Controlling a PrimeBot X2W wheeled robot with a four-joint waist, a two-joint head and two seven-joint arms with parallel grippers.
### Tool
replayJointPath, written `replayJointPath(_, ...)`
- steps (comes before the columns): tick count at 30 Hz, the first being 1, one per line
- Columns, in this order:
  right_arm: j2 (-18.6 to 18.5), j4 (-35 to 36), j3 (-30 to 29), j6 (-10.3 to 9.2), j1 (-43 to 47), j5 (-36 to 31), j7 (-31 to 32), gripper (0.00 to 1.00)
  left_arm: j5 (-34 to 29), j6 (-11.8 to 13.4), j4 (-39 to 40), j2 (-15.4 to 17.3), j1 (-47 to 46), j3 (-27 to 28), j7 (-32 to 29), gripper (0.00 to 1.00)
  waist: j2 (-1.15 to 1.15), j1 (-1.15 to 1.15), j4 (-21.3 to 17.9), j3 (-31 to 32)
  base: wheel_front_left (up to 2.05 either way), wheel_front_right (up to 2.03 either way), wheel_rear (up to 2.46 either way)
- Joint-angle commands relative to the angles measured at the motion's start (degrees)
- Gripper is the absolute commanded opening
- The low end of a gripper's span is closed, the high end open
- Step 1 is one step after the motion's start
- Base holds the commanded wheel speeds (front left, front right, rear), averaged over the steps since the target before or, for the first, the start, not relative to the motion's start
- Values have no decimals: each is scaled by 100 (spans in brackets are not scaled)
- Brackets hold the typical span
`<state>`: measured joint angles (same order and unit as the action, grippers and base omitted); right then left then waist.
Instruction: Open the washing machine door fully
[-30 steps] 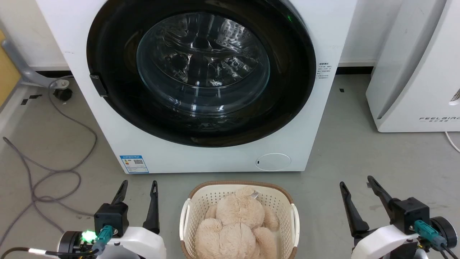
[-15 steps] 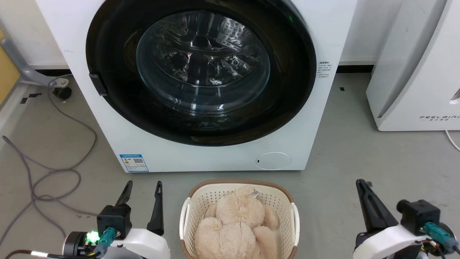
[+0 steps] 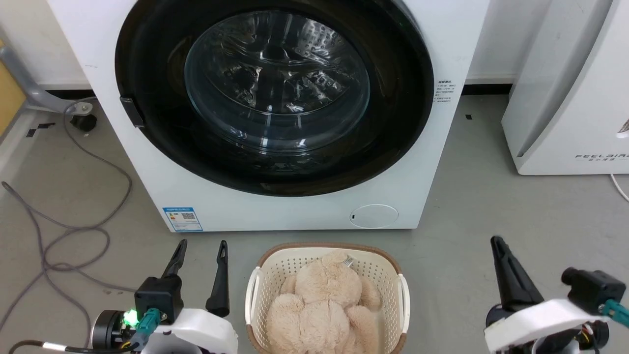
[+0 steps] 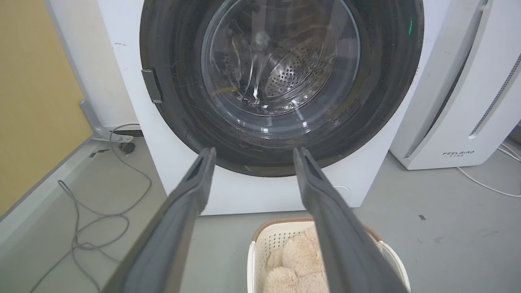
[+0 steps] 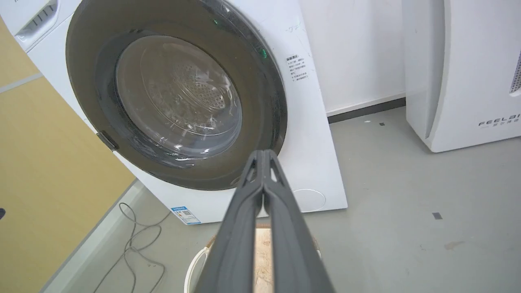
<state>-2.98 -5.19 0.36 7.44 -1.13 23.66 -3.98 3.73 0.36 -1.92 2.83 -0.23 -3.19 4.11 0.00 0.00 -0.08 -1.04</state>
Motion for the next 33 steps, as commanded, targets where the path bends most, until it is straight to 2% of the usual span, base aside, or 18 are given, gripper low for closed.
replayJointPath(1, 3, -54, -17, 1, -121, 208, -54, 0, 41, 8, -13, 3, -97, -34, 57, 100, 0, 0, -1, -10, 0, 0, 0)
replayJointPath(10, -22, -428, -287, 2, -670, 1342, -103, 0, 119, 10, -5, 3, -179, -103, 165, 100, 0, 0, -9, -115, 0, 0, 0)
replayJointPath(17, -172, -936, -497, 2, -1419, 2287, -144, 0, 158, 4, 25, 3, -265, -111, 249, 100, 0, 0, -26, -249, 0, 0, 0)
replayJointPath(33, -927, -2696, -380, 3, -3894, 4246, -32, 0, 238, -29, 207, 4, -569, -185, 440, 100, 0, 0, 43, -773, 0, 0, 0)
